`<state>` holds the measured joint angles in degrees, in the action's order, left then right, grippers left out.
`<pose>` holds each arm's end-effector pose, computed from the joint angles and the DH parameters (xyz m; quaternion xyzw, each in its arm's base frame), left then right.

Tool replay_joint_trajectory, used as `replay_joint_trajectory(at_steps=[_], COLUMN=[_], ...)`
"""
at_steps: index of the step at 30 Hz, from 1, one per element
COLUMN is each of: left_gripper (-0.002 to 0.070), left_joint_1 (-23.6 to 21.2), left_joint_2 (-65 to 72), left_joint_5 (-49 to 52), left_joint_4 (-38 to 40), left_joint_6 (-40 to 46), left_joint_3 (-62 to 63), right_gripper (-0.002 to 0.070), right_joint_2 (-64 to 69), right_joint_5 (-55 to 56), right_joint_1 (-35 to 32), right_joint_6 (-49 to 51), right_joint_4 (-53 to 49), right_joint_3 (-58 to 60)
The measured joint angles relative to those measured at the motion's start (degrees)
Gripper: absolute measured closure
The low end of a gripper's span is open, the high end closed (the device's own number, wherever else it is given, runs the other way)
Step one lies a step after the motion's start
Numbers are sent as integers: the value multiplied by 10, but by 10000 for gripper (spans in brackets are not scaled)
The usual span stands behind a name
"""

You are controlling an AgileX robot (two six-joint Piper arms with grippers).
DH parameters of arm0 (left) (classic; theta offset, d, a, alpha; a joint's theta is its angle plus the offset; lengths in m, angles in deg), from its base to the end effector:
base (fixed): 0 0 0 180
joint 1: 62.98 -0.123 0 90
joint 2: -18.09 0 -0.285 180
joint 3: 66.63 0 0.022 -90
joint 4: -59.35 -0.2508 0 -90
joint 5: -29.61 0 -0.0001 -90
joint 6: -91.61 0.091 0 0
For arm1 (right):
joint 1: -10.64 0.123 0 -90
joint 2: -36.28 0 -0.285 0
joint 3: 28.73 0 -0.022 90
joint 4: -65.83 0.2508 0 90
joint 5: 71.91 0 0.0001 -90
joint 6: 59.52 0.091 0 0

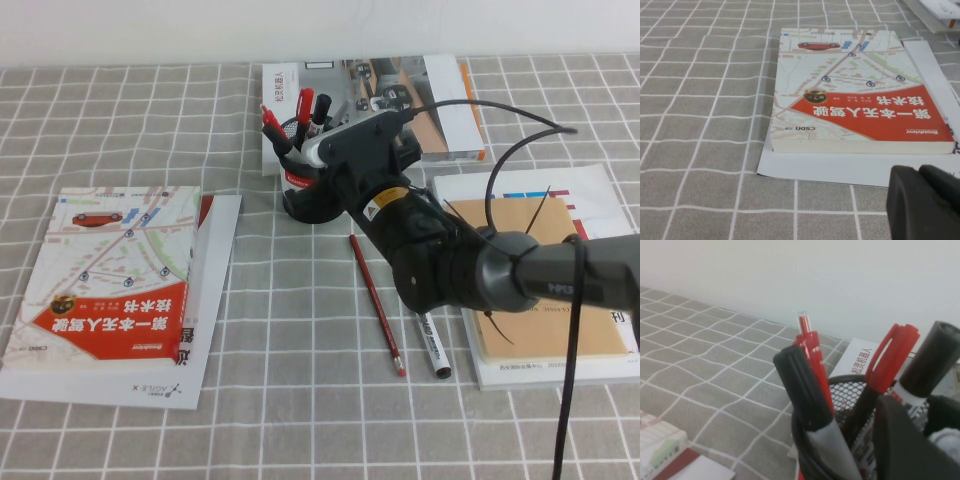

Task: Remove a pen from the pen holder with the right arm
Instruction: 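Take a marker out of the pen holder and lay it on the table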

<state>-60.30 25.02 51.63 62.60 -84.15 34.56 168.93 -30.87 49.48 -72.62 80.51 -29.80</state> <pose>0.0520 -0.0044 0.1702 0.0338 0.8069 -0.0161 0.5895 0.3873 0.2924 0.1802 -0.1939 0.6893 0.1635 0.6786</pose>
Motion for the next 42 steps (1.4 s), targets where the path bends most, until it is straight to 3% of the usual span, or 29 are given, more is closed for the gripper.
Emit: replay_joint_trajectory(at_steps=[21, 29, 34, 42], left_gripper=[678, 678, 678, 678], left_joint_1=[0, 0, 0, 0], left_joint_2=[0, 0, 0, 0], left_joint_5=[0, 0, 0, 0], left_joint_4=[0, 0, 0, 0], left_joint_6=[0, 0, 0, 0], left_joint_3=[0, 0, 0, 0], right_gripper=[594, 594, 594, 594], right_joint_2=[-176, -302, -370, -388], right_joint_5=[-178, -349, -509, -729], right_joint_1=[0, 0, 0, 0], right_joint_6=[-30, -31, -27, 54], right_joint_4=[-15, -18, -20, -25], right_joint_3=[0, 0, 0, 0])
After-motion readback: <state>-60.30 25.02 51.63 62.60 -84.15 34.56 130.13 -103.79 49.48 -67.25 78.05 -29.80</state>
